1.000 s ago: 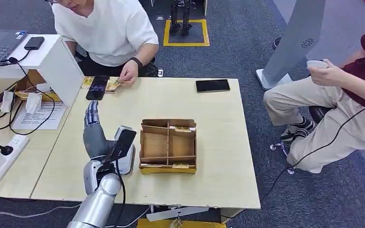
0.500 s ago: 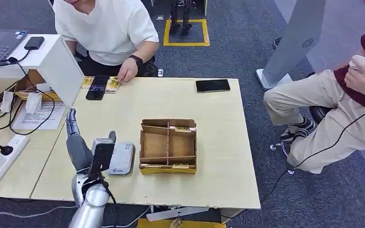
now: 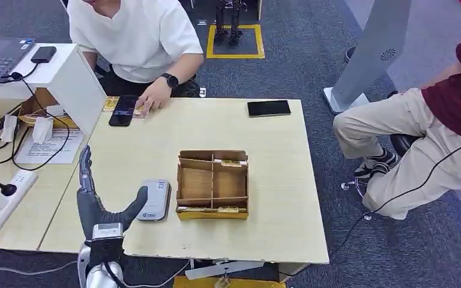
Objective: Pass the card to the sensor for recognition and then transmit it.
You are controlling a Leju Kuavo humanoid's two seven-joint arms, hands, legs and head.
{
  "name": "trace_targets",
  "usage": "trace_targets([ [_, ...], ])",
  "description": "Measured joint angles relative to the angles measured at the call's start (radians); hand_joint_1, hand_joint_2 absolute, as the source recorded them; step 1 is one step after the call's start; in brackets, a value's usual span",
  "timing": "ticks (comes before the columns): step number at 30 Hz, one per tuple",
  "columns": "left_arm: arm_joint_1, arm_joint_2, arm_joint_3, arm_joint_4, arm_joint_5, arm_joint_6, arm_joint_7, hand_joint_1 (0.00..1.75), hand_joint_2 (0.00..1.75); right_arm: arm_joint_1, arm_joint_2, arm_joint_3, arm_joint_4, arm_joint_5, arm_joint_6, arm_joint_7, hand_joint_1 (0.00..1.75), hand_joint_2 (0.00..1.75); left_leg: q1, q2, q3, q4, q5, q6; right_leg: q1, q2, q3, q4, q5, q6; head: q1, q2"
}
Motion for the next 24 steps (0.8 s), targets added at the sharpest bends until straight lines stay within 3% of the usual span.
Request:
trace_targets([
  [9, 0.029, 0.025, -0.068, -0.099, 0.087, -0.064, -0.102, 0.0, 1.75, 0.0, -0.001, 0.0, -0.004, -0.007, 0.0, -0.013, 0.0, 1.75, 0.0, 0.0, 0.0, 0.0, 0.0, 0.0, 0.0, 0.0, 0.0, 0.0, 0.0, 0.0, 0.0, 0.0],
  [24, 0.032, 0.089, -0.149, -0.122, -0.019, -0.147, -0.111, 0.0, 1.75, 0.0, -0.008, 0.0, -0.001, -0.025, 0.0, -0.021, 0.0, 1.75, 0.0, 0.0, 0.0, 0.0, 0.0, 0.0, 0.0, 0.0, 0.0, 0.0, 0.0, 0.0, 0.0, 0.0],
])
